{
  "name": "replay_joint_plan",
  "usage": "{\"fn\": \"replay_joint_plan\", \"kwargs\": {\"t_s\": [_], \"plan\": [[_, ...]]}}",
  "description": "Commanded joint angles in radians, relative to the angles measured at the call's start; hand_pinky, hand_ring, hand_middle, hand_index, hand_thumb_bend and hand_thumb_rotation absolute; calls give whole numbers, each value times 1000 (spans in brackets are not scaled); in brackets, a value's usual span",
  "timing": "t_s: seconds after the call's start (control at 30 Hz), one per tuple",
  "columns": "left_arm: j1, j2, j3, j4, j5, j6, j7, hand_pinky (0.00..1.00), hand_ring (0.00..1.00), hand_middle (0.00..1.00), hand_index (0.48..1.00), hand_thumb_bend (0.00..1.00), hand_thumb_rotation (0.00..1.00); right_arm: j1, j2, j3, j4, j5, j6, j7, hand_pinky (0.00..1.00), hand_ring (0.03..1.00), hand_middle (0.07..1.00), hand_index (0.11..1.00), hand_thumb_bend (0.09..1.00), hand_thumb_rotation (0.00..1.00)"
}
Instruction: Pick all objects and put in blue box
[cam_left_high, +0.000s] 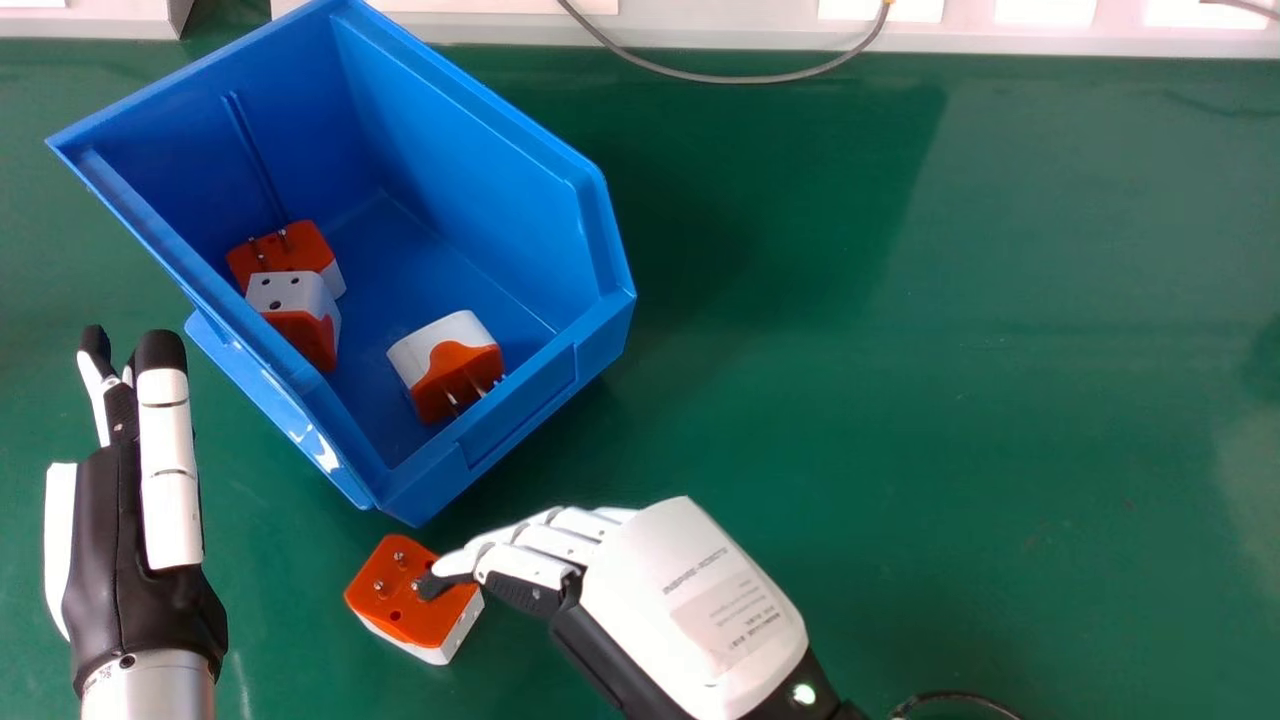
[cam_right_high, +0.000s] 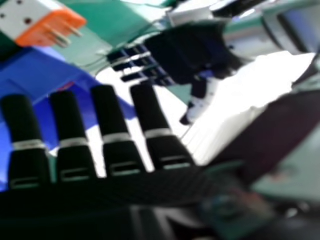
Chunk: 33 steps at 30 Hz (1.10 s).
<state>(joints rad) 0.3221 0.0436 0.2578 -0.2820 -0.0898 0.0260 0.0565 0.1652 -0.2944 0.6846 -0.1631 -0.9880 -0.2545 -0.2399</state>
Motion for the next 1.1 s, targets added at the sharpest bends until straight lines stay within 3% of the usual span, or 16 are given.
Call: {"fn": "replay_joint_plan", "kwargs": {"t_s": [0.0,0.5,0.73,0.9,1.07], "plan": [[5,4,3,-13,7,-17,-1,1000,1000,1000,1000,618,1000,-22,31,14,17,-5,-9,-4,502,619,640,653,622,726],[9,3,7,-20,3,-16,-6,1000,1000,1000,1000,625,1000,-77,129,9,118,-93,139,-42,503,615,640,651,602,686],[9,5,12,-21,-3,-17,-12,1000,1000,1000,1000,626,1000,-30,147,30,99,-115,215,-43,561,704,729,725,646,620],[7,6,14,-23,-10,-15,-14,1000,1000,1000,1000,626,1000,9,169,45,84,-99,261,-7,664,804,843,809,659,568],[6,6,13,-27,-12,-11,-15,1000,1000,1000,1000,625,1000,9,195,61,88,-123,320,24,706,837,874,837,664,532]]}}
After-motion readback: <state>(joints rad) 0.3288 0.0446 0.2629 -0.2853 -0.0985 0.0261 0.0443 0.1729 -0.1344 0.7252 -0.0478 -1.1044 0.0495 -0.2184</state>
